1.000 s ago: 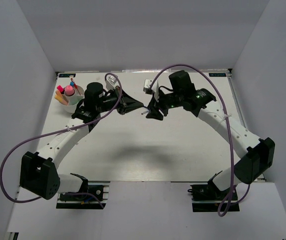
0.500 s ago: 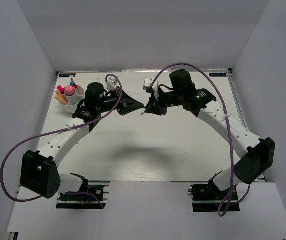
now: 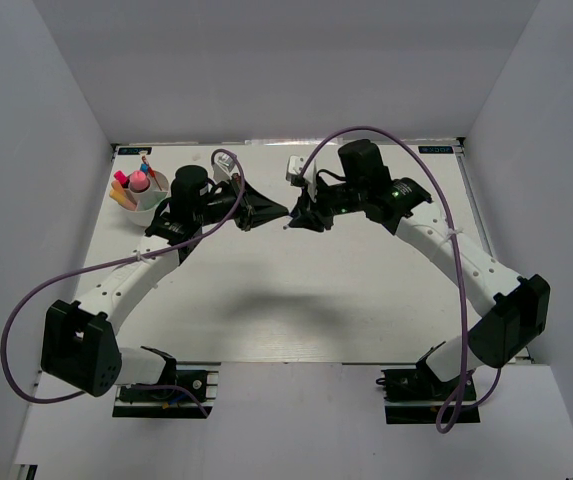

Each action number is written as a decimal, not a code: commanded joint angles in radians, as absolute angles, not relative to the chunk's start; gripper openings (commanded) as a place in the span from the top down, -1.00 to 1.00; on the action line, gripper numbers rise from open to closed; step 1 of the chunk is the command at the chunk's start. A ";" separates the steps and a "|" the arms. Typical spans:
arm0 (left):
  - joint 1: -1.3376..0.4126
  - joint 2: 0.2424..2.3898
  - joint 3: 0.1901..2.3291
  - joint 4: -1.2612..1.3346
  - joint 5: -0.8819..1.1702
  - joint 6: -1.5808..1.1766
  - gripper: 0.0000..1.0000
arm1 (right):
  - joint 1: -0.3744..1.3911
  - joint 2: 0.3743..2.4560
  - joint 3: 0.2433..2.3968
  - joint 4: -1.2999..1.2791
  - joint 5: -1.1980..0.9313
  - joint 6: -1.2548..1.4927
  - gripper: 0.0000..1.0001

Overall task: Sort the stationery into containers
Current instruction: Pass the stationery from the left arm to the right

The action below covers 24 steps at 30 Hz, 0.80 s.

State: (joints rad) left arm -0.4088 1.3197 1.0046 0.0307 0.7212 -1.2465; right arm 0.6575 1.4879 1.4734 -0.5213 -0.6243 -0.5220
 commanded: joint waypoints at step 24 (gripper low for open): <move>-0.405 1.310 0.988 0.023 0.715 -1.264 1.00 | 0.658 1.494 1.451 -0.502 -0.624 -0.517 0.98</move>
State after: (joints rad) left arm -0.4088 1.3224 0.9955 0.0299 0.7216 -1.2728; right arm 0.6559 1.4990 1.4563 -0.5228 -0.6079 -0.5217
